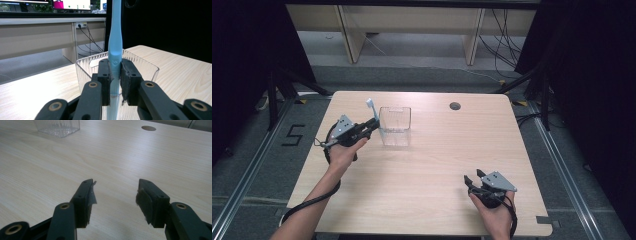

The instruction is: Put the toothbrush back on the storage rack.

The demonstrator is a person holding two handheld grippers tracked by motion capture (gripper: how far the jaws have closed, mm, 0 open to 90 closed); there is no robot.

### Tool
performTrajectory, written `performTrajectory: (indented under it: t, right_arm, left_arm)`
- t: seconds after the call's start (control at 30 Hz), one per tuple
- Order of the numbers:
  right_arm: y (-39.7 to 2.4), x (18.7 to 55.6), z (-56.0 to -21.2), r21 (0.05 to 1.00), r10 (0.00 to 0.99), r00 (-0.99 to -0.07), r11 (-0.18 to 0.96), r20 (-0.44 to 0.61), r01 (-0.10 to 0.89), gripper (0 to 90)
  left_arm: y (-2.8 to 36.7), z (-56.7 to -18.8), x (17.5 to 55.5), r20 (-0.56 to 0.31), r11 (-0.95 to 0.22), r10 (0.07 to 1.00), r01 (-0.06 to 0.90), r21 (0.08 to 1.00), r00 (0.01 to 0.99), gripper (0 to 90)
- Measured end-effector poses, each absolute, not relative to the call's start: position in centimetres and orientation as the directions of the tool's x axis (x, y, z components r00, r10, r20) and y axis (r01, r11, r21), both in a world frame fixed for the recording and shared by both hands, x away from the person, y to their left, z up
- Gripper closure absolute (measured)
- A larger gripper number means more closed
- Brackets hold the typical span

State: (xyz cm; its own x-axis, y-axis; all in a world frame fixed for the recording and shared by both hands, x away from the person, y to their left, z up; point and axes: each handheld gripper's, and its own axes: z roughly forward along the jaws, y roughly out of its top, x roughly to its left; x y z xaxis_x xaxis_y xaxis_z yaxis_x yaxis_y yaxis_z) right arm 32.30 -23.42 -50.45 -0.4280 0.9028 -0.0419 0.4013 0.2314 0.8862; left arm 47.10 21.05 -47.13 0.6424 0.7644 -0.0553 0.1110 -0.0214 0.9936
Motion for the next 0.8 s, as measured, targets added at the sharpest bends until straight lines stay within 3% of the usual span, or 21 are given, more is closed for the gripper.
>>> performTrajectory:
  t: [0.8]
  right_arm:
    - [-23.13, 32.11, -50.53, 0.879, 0.907, -0.421, 0.203, -0.003, 0.432, 47.8]
  left_arm:
    - [20.95, -47.64, 47.23, -0.06, -0.035, 0.759, 0.132, 0.991, 0.649, 77.8]
